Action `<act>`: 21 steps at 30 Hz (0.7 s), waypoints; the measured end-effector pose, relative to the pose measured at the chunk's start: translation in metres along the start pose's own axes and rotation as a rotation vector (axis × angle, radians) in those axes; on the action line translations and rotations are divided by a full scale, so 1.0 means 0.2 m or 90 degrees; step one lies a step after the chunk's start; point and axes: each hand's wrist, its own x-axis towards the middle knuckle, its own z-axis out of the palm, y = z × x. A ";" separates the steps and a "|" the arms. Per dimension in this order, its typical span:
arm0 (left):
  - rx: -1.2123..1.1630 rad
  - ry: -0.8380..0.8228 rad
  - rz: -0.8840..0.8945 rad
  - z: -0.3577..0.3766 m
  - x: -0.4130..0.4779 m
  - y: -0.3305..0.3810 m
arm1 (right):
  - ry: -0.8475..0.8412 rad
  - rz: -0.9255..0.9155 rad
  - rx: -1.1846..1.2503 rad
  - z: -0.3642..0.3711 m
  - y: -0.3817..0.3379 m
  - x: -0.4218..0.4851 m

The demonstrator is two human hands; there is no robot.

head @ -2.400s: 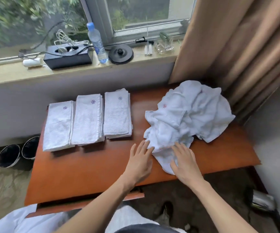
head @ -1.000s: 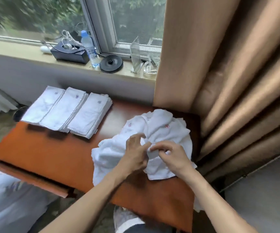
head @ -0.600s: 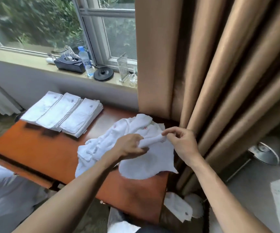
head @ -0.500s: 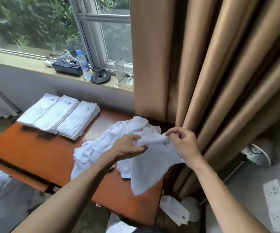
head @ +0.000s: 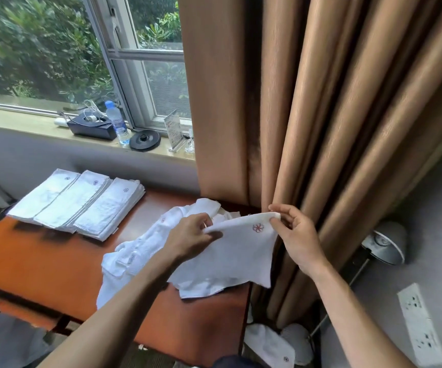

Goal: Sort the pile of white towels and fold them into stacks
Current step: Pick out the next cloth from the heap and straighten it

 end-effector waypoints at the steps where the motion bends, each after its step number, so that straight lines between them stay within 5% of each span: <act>1: -0.041 -0.018 -0.001 0.01 -0.01 0.01 | 0.003 0.004 0.004 0.00 0.01 -0.01; 6: -0.216 -0.009 -0.015 0.04 -0.08 0.05 | 0.010 0.014 0.006 0.01 0.03 -0.08; 21: -0.017 0.139 -0.114 0.19 -0.16 0.08 | -0.001 -0.012 -0.072 -0.04 0.08 -0.24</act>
